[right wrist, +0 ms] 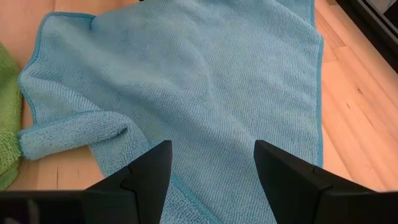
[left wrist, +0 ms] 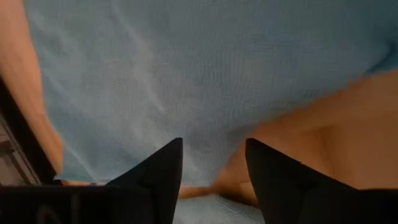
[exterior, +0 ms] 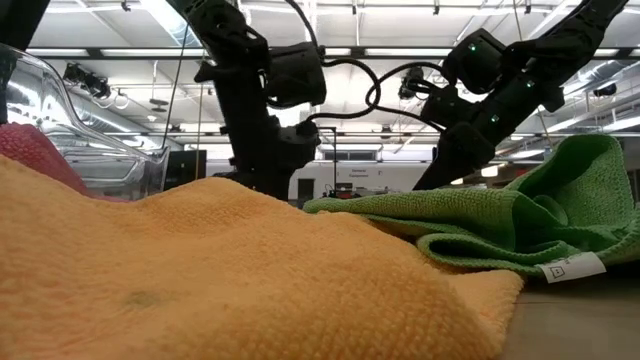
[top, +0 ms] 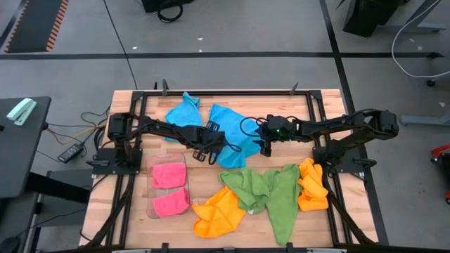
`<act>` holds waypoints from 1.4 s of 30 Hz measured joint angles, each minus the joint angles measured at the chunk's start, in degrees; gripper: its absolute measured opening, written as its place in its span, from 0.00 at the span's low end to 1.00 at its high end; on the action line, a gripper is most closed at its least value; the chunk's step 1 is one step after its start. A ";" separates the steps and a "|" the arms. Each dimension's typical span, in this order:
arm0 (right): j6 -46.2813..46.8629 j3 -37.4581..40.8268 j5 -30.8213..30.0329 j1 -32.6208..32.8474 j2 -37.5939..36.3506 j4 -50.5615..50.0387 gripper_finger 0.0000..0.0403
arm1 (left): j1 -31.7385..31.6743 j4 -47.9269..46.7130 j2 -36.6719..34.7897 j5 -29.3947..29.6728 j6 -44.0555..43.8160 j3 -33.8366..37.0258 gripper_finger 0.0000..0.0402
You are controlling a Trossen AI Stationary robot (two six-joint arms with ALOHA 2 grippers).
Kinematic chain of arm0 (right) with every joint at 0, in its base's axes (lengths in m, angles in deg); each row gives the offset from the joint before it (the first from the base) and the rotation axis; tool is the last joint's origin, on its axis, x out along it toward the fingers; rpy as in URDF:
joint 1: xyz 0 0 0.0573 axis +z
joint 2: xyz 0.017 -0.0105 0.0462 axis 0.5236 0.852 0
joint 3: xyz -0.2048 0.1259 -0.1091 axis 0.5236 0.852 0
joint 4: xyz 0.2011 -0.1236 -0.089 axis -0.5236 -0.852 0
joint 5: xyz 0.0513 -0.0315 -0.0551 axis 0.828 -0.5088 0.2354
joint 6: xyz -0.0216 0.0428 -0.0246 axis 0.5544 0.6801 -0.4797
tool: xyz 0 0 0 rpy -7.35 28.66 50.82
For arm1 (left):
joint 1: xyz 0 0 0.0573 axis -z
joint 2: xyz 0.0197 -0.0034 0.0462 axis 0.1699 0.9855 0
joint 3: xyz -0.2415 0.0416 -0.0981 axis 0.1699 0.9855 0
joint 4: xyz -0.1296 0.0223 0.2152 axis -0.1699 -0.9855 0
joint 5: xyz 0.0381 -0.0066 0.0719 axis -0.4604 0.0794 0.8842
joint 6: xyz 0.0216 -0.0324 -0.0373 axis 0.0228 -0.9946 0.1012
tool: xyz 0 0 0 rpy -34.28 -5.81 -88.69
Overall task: Fold microfiber towels
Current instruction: Fold the bottom blue microfiber cloth
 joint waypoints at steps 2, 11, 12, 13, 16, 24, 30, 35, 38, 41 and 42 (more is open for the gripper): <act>0.00 0.00 0.00 0.00 0.00 -0.01 0.59 | 0.04 -0.59 0.00 -0.01 -0.05 0.31 0.45; 0.20 0.00 0.00 0.00 0.00 0.02 0.59 | -0.38 0.67 -0.01 0.21 2.53 1.64 0.37; 0.21 0.00 0.00 0.00 0.00 0.02 0.59 | -0.39 1.28 -0.01 0.19 2.99 1.98 0.37; 0.29 0.00 0.01 0.00 0.00 0.02 0.59 | -0.40 1.81 -0.02 0.19 3.39 2.34 0.37; 0.46 0.00 0.00 0.00 0.00 0.02 0.59 | -0.46 2.29 0.46 0.24 5.77 3.19 0.36; 0.44 0.00 0.02 0.00 0.00 -0.01 0.59 | -0.04 0.74 0.11 0.56 4.50 -0.80 0.03; 0.00 0.00 0.25 0.02 0.00 0.03 0.59 | -0.95 -14.40 0.08 -7.39 6.32 -12.62 0.02; -0.46 0.00 0.26 0.02 0.00 0.13 0.59 | -4.29 -9.30 -0.02 -13.08 7.73 -16.70 0.02; -0.39 -0.02 0.31 0.02 0.00 0.17 0.59 | -6.28 -1.79 0.73 -13.34 7.56 -15.56 0.01; -0.37 -0.01 0.82 0.02 0.00 0.41 0.59 | -7.95 -0.59 3.73 -14.26 7.39 -15.22 0.02; -0.35 -0.02 0.91 0.02 0.00 0.49 0.59 | -8.32 -0.13 5.14 -14.28 7.22 -15.22 0.03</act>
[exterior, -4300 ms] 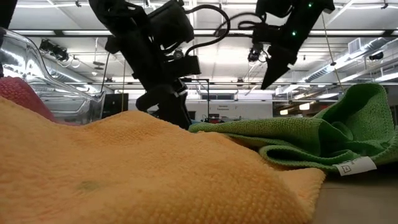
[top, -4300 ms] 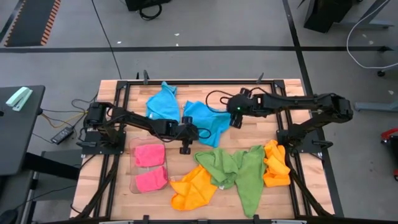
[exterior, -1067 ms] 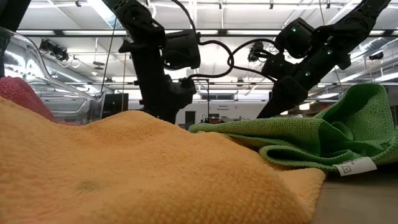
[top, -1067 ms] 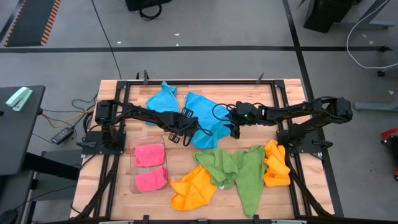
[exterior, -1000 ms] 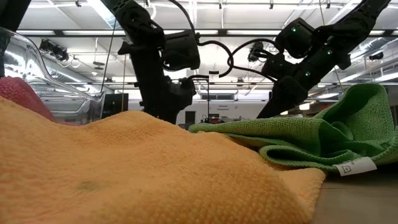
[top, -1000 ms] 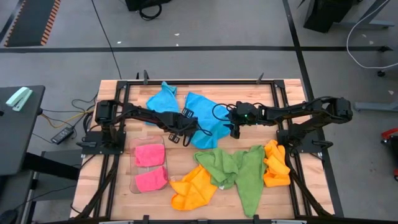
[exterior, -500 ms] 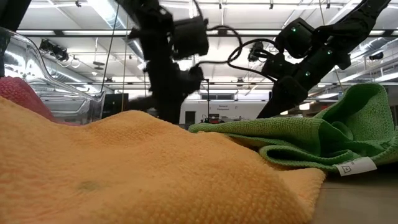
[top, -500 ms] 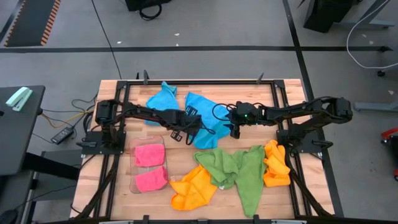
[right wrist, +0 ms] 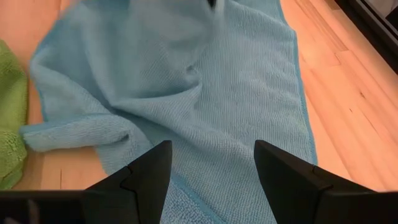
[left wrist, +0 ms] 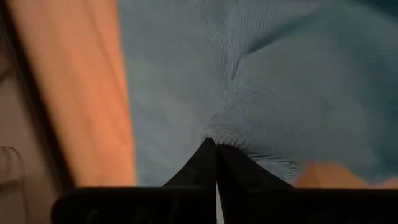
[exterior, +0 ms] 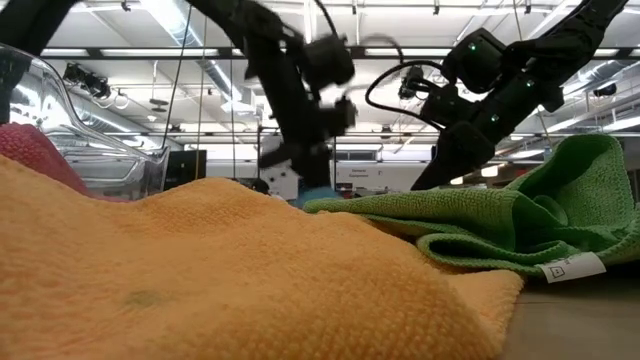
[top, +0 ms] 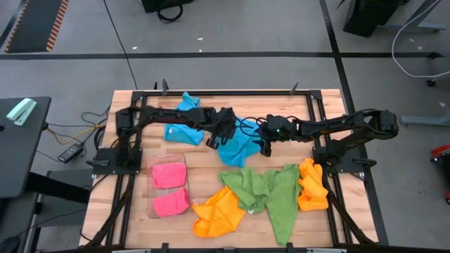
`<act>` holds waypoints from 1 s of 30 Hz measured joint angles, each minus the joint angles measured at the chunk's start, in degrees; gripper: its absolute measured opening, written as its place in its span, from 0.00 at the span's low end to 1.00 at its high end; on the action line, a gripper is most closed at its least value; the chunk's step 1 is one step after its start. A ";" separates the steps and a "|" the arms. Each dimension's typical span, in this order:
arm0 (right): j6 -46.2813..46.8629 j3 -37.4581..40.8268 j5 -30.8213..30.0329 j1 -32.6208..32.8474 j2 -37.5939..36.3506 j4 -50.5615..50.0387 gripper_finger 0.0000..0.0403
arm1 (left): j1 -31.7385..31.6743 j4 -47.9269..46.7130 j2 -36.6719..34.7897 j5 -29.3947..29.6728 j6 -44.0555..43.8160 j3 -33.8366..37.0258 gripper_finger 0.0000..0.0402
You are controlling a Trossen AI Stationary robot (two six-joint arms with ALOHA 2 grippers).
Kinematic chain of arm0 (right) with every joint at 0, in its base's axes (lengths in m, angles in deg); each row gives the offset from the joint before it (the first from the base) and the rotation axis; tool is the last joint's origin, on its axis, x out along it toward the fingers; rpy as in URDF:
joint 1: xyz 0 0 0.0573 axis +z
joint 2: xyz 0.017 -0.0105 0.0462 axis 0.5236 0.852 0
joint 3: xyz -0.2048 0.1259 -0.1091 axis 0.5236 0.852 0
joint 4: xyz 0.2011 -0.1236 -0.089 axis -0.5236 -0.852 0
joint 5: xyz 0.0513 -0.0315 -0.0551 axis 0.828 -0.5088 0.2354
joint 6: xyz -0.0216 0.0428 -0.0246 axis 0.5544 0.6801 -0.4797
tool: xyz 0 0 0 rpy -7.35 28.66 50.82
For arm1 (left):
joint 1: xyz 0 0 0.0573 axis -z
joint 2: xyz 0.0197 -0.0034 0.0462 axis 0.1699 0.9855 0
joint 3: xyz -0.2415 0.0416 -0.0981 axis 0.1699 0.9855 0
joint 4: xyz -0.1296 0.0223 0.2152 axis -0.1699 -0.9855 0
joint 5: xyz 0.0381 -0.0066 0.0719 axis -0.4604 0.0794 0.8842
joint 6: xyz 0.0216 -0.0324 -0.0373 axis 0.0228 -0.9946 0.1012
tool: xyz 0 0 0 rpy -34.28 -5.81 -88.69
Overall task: Fold microfiber towels
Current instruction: Fold the bottom blue microfiber cloth
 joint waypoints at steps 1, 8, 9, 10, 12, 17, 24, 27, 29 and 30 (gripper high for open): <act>-0.03 0.00 0.09 0.00 0.00 0.10 0.59 | -0.34 0.56 1.45 0.02 -0.83 0.00 0.04; -0.09 0.00 0.18 -0.17 0.00 0.99 0.59 | -1.12 4.82 6.68 6.31 -12.11 0.04 0.12; -0.09 0.00 0.18 -0.15 0.00 0.99 0.59 | -1.03 4.01 6.33 6.36 -12.14 0.02 0.13; -0.09 0.00 0.17 -0.17 -0.01 0.98 0.59 | -0.90 3.03 5.79 6.38 -12.18 0.04 0.14; -0.11 0.00 0.25 -0.33 0.00 0.88 0.59 | -0.51 2.05 4.13 6.45 -12.30 0.05 0.17; -1.10 -0.02 5.33 0.17 1.32 1.63 0.59 | 0.33 -3.86 -0.67 6.47 -13.42 0.00 0.25; -4.78 -0.07 8.95 5.55 8.12 8.33 0.59 | 1.65 -12.06 -3.77 6.19 -17.34 0.00 0.30; -8.22 -0.04 7.84 8.02 9.85 11.11 0.59 | 2.50 -15.93 -3.98 5.26 -19.52 0.00 0.30; -9.99 -0.03 7.54 9.19 10.72 12.95 0.59 | 2.99 -19.31 -3.96 2.93 -21.19 0.02 0.29; -10.52 -0.04 7.39 9.69 10.83 13.38 0.59 | 3.23 -20.06 -3.96 0.94 -22.15 0.02 0.29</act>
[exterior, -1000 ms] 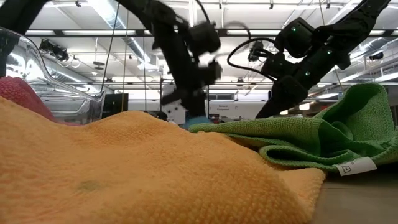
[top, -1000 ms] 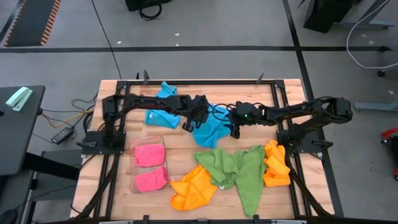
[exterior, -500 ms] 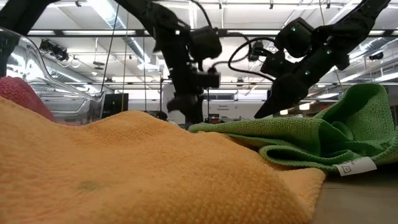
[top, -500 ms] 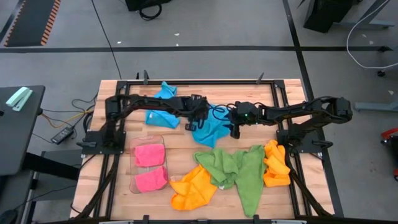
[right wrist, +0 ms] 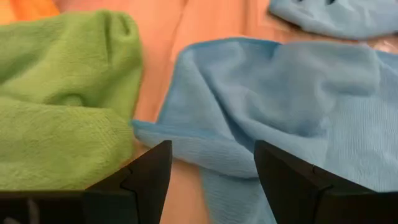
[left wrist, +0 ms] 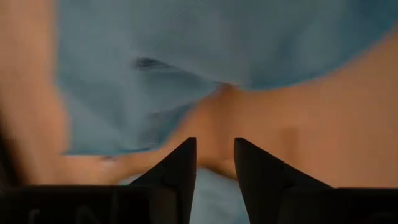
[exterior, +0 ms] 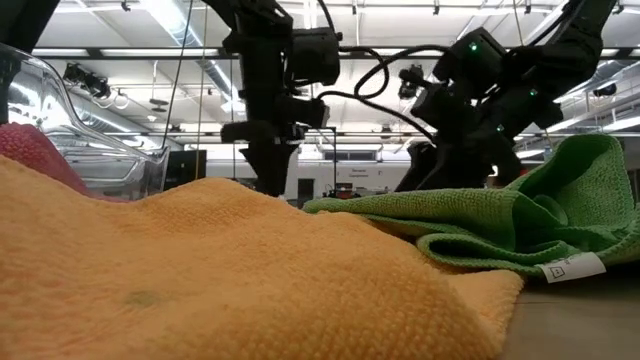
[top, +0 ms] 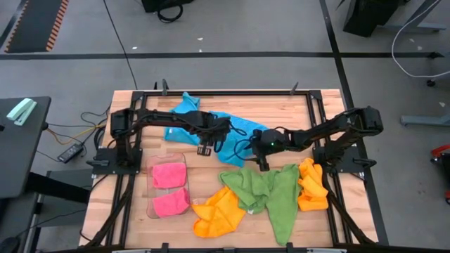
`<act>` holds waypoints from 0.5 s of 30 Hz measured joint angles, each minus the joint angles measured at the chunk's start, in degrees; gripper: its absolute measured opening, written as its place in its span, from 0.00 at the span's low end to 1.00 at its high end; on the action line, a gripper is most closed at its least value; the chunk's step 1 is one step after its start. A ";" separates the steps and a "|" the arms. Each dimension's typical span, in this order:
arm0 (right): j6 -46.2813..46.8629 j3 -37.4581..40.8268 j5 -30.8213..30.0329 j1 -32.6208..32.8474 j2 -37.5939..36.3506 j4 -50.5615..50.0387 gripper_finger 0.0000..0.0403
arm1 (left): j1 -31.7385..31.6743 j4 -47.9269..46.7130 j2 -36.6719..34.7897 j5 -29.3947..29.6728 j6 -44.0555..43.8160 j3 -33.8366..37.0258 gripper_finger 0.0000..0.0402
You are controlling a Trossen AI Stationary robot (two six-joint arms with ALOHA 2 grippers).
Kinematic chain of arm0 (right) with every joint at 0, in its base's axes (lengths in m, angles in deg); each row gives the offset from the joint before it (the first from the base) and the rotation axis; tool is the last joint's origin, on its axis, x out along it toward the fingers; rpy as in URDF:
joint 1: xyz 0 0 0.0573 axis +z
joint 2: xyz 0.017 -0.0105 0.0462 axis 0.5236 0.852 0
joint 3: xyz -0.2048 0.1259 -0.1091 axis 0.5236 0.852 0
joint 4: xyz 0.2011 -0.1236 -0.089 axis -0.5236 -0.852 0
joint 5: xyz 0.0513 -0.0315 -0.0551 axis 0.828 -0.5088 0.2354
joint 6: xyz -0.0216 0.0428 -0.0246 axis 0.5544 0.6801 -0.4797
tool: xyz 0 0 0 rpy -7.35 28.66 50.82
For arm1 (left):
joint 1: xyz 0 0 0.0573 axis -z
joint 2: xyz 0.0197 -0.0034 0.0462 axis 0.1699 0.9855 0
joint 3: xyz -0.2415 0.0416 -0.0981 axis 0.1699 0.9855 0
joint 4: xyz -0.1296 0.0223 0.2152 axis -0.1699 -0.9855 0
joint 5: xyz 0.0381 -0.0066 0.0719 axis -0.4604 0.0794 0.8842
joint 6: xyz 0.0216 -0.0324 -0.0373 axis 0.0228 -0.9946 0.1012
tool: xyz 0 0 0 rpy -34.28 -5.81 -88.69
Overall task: Fold microfiber towels
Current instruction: Fold the bottom blue microfiber cloth
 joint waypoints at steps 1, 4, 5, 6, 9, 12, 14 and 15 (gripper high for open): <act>-0.38 -0.01 0.03 0.44 0.07 0.42 0.59 | 0.22 -0.12 0.00 -2.40 -0.82 0.00 0.28; -0.80 -0.77 0.03 1.36 0.29 0.66 0.59 | 1.19 -0.11 0.00 -6.32 -2.80 0.00 0.26; -0.78 -1.16 0.03 1.52 0.31 0.60 0.59 | 1.58 0.23 0.00 -6.32 -2.75 0.00 0.26; -0.76 -1.51 0.03 1.72 0.31 0.66 0.59 | 2.00 0.46 0.00 -6.35 -2.02 0.00 0.26; 0.19 -2.36 -0.05 1.87 0.31 0.66 0.59 | 3.87 1.07 0.36 -6.14 0.96 0.00 0.26; 0.86 -2.56 -1.46 1.83 0.31 0.38 0.59 | 6.10 2.12 0.97 -4.13 5.49 0.37 0.28; 0.90 -2.56 -2.18 1.79 0.31 -0.84 0.59 | 7.61 4.40 1.20 -0.40 8.98 1.88 0.29; 0.90 -2.55 -2.50 1.79 0.31 -1.14 0.59 | 8.24 5.57 1.20 1.64 10.82 3.11 0.29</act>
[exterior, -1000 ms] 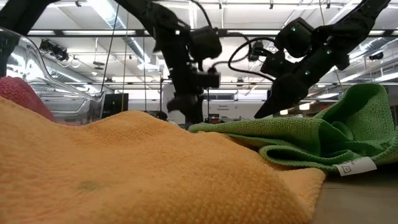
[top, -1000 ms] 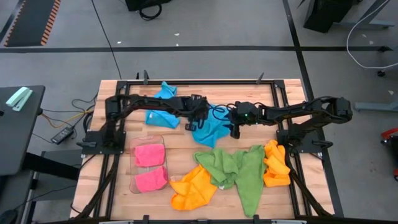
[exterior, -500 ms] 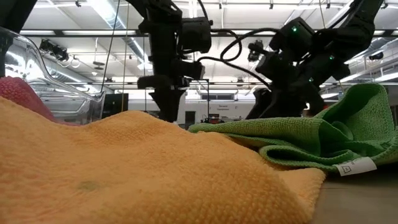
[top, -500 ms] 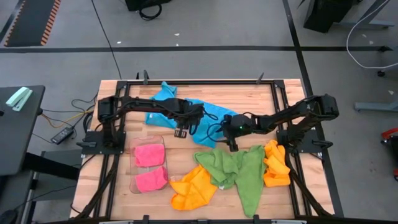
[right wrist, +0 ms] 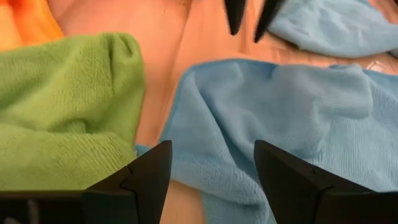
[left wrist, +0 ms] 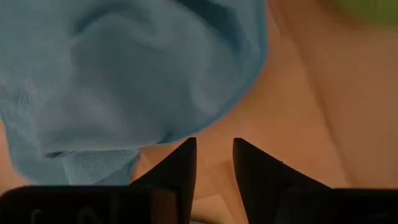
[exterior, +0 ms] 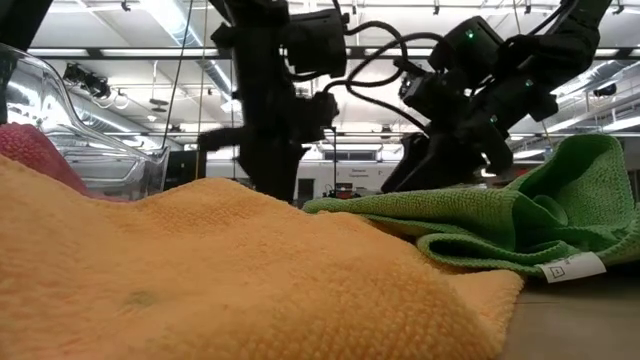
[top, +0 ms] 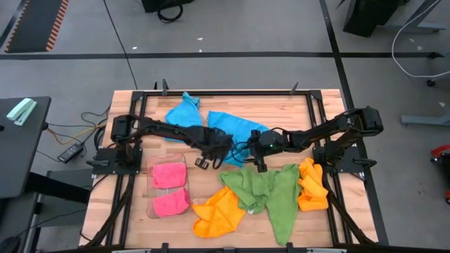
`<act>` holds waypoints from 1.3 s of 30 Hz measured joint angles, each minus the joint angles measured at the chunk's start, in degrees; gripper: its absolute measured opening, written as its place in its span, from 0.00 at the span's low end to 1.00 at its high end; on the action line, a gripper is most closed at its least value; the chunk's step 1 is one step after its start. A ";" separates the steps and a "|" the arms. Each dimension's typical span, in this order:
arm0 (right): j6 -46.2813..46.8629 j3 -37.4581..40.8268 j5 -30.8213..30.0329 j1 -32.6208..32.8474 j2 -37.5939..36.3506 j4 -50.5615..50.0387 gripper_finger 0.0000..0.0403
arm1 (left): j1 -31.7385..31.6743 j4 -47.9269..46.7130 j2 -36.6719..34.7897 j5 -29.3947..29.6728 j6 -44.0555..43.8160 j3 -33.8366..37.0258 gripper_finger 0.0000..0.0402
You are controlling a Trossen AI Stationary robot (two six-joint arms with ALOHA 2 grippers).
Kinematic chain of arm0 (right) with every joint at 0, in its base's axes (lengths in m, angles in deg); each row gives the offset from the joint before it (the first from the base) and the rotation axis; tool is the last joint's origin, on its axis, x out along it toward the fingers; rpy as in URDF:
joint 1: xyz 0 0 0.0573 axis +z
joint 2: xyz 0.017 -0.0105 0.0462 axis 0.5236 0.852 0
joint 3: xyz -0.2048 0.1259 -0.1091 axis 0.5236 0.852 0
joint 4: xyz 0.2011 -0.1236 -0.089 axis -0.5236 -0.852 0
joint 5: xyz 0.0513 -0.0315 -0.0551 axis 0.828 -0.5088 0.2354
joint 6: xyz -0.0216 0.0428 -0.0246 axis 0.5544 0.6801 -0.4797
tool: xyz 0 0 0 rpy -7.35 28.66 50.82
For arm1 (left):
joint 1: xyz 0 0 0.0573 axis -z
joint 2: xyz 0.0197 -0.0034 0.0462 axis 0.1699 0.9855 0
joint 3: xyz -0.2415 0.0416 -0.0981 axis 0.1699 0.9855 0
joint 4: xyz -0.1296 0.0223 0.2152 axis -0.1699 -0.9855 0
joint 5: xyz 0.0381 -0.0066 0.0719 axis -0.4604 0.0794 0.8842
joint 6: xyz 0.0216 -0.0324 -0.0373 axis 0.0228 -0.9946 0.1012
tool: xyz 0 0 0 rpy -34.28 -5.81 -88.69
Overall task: Fold microfiber towels
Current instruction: Fold the bottom blue microfiber cloth
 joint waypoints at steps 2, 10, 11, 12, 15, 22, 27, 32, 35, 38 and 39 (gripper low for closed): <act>0.12 -0.02 -0.18 -0.01 0.00 -0.62 0.59 | 1.20 4.41 0.02 4.85 3.28 2.49 0.30; 1.05 0.00 -0.29 -0.74 0.00 -0.84 0.59 | 3.64 15.60 0.04 15.71 17.16 9.54 0.29; 1.05 0.00 -0.27 -0.74 0.00 -0.84 0.59 | 3.66 15.65 0.07 15.70 18.25 9.98 0.28; 1.02 0.00 -0.28 -0.72 0.00 -0.82 0.59 | 3.67 15.75 0.07 15.69 19.15 10.31 0.28; 1.01 0.00 -0.29 -0.76 0.00 -0.82 0.59 | 3.46 17.11 0.07 15.73 20.76 11.36 0.27; 1.82 0.00 -0.27 -1.51 0.00 -0.78 0.59 | 3.17 24.11 0.07 15.77 26.52 13.97 0.22; 1.88 0.00 -0.27 -1.49 0.00 -0.71 0.59 | 3.23 27.21 0.07 15.75 29.61 16.33 0.15; 1.86 0.00 -0.27 -1.49 0.00 -0.73 0.59 | 3.86 27.79 0.01 15.90 28.79 16.96 0.03; 1.86 0.00 -0.27 -1.49 0.00 -0.73 0.59 | 4.50 24.61 -0.02 15.67 25.55 14.86 0.02; 1.83 0.00 -0.28 -1.49 0.00 -0.76 0.59 | 5.46 15.34 -0.03 14.67 19.27 9.03 0.02; 1.75 0.00 -0.58 -1.49 0.00 -0.76 0.59 | 5.74 12.08 -0.07 13.54 16.96 6.79 0.02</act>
